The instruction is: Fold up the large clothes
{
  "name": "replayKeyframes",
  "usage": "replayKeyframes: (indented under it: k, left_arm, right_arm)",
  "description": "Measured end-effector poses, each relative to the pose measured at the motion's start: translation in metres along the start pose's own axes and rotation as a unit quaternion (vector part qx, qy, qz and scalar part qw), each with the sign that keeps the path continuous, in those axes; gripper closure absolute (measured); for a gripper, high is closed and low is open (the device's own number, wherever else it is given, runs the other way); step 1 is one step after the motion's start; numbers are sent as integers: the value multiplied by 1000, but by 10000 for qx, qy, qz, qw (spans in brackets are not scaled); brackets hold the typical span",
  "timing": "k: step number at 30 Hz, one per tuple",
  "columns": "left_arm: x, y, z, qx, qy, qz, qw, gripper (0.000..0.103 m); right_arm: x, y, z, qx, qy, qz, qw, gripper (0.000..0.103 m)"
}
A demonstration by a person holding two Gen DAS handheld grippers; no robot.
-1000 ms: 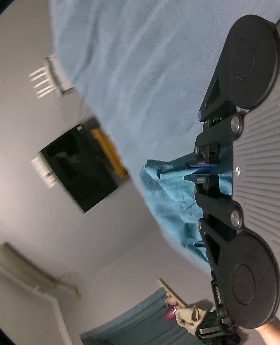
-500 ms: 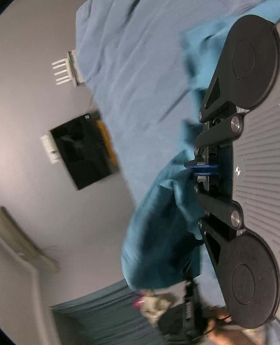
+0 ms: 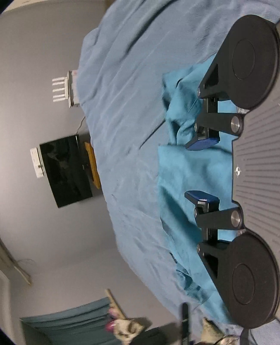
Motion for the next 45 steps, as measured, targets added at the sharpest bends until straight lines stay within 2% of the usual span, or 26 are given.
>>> replayKeyframes:
  k: [2,4,8,11,14,17,22,25,27,31,33,35,37,39,42,45]
  left_arm:
    - [4,-20,18,1,52,-41,10000,59]
    - [3,-42,34,-159,63,-66,9998,59]
    - [-25,-83,44,-98,-133,-270,9995,59]
    - [-53,-104,38,-82,-252,-647,9976,59]
    - [-75,-119,30,29,-410,-1058,9935,59]
    - [-95,-129,22,103,-425,-1316,9903,59]
    - [-112,-153,28,369,-915,-1405,9852,59]
    - [-109,-153,29,321,-834,-1330,9871,59]
    - [-105,-143,28,285,-640,-1243,9898,59]
    - [-78,-101,22,430,-366,-781,9953,59]
    - [-59,-74,11,724,-255,-600,9952,55]
    - [-44,-44,-11,1049,11,-528,9931,41]
    - [-35,-15,-38,1359,386,-420,9891,41]
    - [-33,11,-64,1614,646,-314,9843,41]
    - [-41,29,-84,1851,828,-400,9784,41]
    - [-53,34,-81,1808,828,-464,9789,41]
  right_arm:
    - [11,-7,-19,10,136,29,9999,58]
    - [22,-21,-38,100,154,60,9998,59]
    - [30,-70,-65,197,267,-42,9994,63]
    - [15,-99,-79,174,447,-382,9981,63]
    - [-14,-123,-81,91,802,-841,9932,67]
    - [-37,-138,-79,145,692,-1076,9917,69]
    - [-46,-155,-70,150,379,-1274,9910,75]
    - [-46,-154,-71,146,309,-1200,9922,75]
    - [-41,-142,-68,132,203,-1013,9946,64]
    - [-26,-105,-61,76,-144,-607,9980,58]
    - [-21,-83,-54,-25,-409,-529,9978,52]
    - [-18,-60,-43,-206,-639,-491,9965,42]
    - [-19,-32,-24,-434,-810,-469,9947,34]
    - [-22,1,0,-751,-1034,-409,9910,28]
    - [-32,41,34,-1122,-1505,-362,9815,28]
    - [-50,76,65,-1613,-1942,-432,9666,25]
Point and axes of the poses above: each gripper's, at about its wrist camera, not at the fingertips, and y roughly against the way its jaws point, z to its right, x to its top, the point moved 9 cm from there along -y, roughly the way its jaws point, and after that the axes turned 11 degrees about y, right-handed, at the moved point
